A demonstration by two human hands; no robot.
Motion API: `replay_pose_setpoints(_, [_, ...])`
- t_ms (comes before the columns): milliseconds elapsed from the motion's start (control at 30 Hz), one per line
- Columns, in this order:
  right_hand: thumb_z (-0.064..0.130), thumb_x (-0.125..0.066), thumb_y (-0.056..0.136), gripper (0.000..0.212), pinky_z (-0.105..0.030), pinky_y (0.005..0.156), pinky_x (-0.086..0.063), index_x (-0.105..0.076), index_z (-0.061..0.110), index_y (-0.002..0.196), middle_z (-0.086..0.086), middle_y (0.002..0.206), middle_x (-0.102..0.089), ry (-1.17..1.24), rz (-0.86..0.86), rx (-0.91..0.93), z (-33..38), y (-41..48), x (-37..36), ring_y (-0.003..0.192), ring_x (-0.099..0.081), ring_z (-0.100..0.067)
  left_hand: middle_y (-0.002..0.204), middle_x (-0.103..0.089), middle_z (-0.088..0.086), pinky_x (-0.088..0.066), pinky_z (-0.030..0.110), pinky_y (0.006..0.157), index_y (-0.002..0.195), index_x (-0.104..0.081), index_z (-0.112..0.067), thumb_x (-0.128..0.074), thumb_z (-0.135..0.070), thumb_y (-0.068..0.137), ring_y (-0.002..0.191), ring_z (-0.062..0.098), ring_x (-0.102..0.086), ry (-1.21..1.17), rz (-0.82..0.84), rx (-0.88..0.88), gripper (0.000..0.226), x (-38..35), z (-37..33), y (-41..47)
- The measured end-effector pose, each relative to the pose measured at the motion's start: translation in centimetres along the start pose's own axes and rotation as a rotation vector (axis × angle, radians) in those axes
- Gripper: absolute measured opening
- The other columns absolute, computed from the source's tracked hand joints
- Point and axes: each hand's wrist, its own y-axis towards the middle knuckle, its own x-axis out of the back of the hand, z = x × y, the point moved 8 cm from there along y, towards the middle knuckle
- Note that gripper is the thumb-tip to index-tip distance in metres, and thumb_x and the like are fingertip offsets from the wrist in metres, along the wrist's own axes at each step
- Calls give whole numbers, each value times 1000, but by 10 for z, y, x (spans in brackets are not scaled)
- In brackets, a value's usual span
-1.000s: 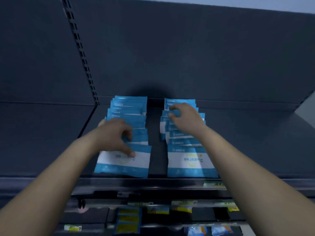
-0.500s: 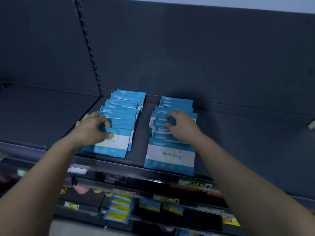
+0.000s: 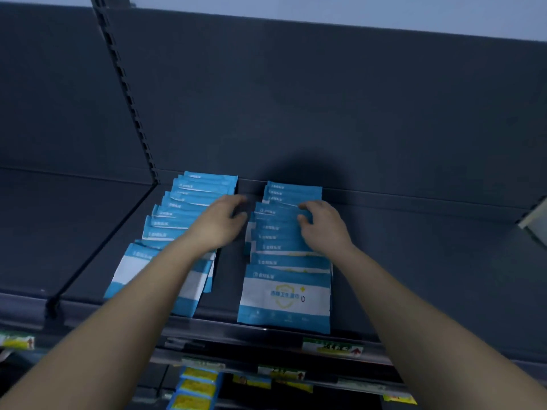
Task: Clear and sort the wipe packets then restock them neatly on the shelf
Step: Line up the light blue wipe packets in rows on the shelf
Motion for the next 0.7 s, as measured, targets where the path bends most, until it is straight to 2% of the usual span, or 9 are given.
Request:
replay_pose_setpoints(67, [25, -41, 101, 41, -36, 108, -33, -43, 13, 141, -7, 144, -41, 105, -30, -76, -13, 3, 3, 131, -38, -22, 156, -27, 1, -23, 24, 111, 151, -23, -15, -42, -26, 100, 141, 17, -29, -167, 51, 80, 56, -20, -4, 9])
replay_pose_setpoints(133, [25, -37, 102, 43, -31, 102, -36, -35, 14, 144, -6, 144, -40, 310, -42, -185, -26, 4, 5, 122, -42, -18, 159, -16, 0, -17, 23, 111, 154, -6, -12, -39, -29, 101, 144, 16, -21, -268, 94, 139, 64, -36, -8, 15])
replay_pose_setpoints(233, [26, -36, 104, 43, -25, 90, -38, -29, 18, 146, 3, 133, -45, 609, 14, -308, -31, 3, -7, 106, -45, -11, 153, -27, -1, -33, 25, 99, 153, 4, -15, -39, -30, 100, 131, 17, -39, -575, 112, 296, 71, -53, -7, 22])
replay_pose_setpoints(267, [28, -36, 104, 46, -26, 94, -40, -25, 21, 148, 4, 138, -45, 663, 44, -310, -28, 4, -13, 111, -48, -11, 144, -39, -1, -42, 26, 90, 154, -2, -16, -41, -28, 99, 115, 16, -50, -706, 131, 341, 68, -59, -8, 24])
replay_pose_setpoints(333, [34, -36, 103, 57, -33, 108, -37, -10, 27, 154, 7, 151, -33, 691, 102, -281, -22, 8, -23, 130, -42, -14, 116, -58, 0, -49, 27, 68, 143, -33, -16, -43, -22, 96, 88, 14, -60, -868, 177, 371, 48, -68, -12, 28])
replay_pose_setpoints(400, [36, -35, 104, 60, -32, 112, -33, -2, 30, 154, 10, 152, -26, 710, 119, -274, -20, 12, -24, 135, -36, -12, 104, -63, 6, -52, 31, 71, 122, -49, -13, -45, -21, 93, 86, 18, -63, -902, 182, 374, 31, -69, -9, 34])
replay_pose_setpoints(500, [32, -35, 104, 55, -27, 107, -34, -9, 31, 153, 9, 147, -36, 752, 78, -274, -28, 16, -21, 124, -43, -9, 117, -63, 7, -52, 36, 81, 138, -40, -16, -49, -31, 84, 98, 20, -64, -927, 158, 397, 57, -66, -1, 38])
replay_pose_setpoints(633, [42, -38, 102, 65, -37, 115, -30, 1, 32, 153, 7, 155, -26, 794, 194, -318, -28, 19, -33, 136, -36, -14, 94, -70, 6, -53, 29, 61, 122, -55, -14, -48, -27, 92, 74, 18, -69, -1024, 226, 431, 33, -77, -11, 37])
replay_pose_setpoints(700, [37, -37, 103, 62, -30, 112, -33, -3, 29, 154, 9, 151, -31, 818, 173, -312, -27, 17, -26, 129, -40, -11, 99, -69, 8, -53, 32, 69, 128, -53, -10, -47, -26, 91, 81, 20, -68, -1005, 203, 422, 41, -73, -8, 37])
